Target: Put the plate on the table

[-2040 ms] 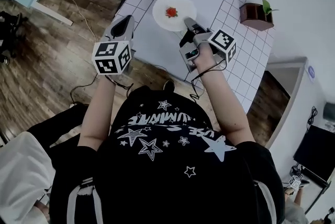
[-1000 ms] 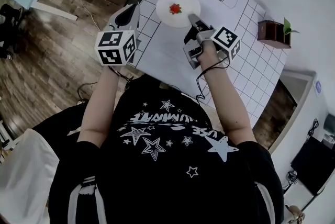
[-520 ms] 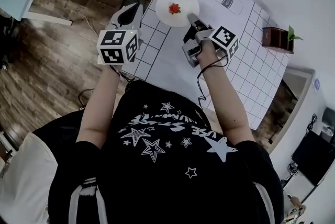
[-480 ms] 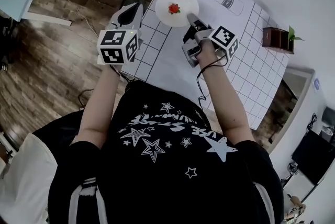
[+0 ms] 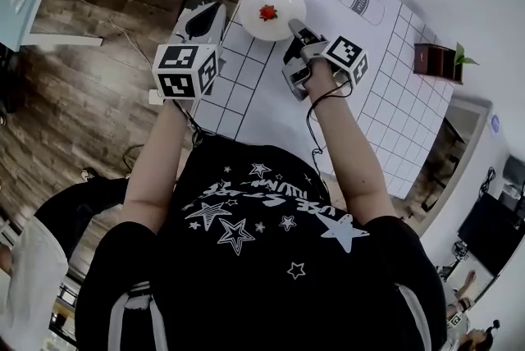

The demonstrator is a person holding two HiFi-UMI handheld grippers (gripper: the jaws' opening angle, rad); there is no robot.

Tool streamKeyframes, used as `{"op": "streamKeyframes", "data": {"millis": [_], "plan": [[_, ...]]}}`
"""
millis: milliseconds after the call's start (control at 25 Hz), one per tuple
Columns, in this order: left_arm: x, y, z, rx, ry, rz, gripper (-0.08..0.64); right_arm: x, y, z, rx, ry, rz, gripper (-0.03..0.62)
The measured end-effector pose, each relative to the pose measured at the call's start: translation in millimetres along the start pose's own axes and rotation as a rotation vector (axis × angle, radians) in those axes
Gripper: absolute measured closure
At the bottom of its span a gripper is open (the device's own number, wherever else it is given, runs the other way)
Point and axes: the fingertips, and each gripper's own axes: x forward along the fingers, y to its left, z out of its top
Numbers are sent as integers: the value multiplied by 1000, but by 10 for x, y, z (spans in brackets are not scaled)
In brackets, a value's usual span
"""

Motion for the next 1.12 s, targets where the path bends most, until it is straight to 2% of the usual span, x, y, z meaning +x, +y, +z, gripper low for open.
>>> {"op": "streamKeyframes", "data": {"millis": [880, 1120], "plan": [[202, 59, -159, -56, 27, -43, 551, 250, -212, 114, -19, -11, -110, 571], [158, 57, -143, -46, 24, -40, 551, 254, -237, 112, -80, -16, -178, 571]]}}
